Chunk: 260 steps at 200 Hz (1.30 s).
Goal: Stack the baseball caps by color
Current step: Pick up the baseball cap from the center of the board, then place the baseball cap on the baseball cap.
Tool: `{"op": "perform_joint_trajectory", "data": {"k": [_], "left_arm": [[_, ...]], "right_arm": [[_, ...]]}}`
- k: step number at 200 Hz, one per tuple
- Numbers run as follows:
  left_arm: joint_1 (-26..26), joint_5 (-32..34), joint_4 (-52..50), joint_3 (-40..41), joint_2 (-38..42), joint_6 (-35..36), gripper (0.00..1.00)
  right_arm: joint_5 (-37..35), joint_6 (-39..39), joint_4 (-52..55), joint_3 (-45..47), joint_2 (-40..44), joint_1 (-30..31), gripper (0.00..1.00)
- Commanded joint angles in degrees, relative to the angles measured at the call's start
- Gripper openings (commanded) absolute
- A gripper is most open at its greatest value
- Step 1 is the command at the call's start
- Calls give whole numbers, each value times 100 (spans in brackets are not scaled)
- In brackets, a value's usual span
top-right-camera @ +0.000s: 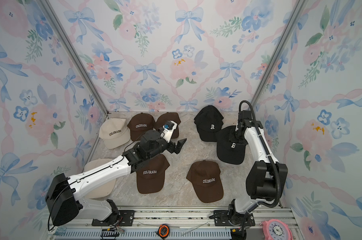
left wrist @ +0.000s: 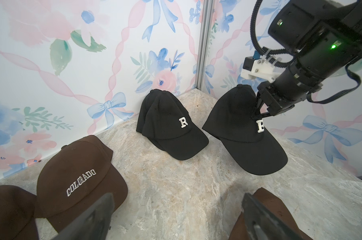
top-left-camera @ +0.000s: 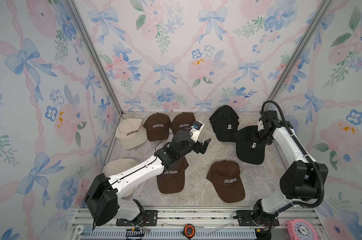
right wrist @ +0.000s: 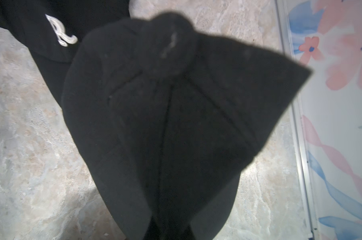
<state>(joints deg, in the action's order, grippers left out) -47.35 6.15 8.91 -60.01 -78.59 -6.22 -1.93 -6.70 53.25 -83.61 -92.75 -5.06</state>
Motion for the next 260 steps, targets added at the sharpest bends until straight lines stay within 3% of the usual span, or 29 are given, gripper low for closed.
{"op": "perform_joint_trajectory", "data": {"k": [1, 120, 260], "left_arm": [[77, 5, 80, -141, -99, 118, 98], [431, 25, 14, -414, -318, 329, 98], [949, -302, -102, -1248, -1169, 472, 98]], "right_arm": [[147, 359, 305, -409, -176, 205, 0], [122, 719, 434, -2657, -2069, 940, 0], [69, 733, 1037, -4941, -4052, 1121, 4]]}}
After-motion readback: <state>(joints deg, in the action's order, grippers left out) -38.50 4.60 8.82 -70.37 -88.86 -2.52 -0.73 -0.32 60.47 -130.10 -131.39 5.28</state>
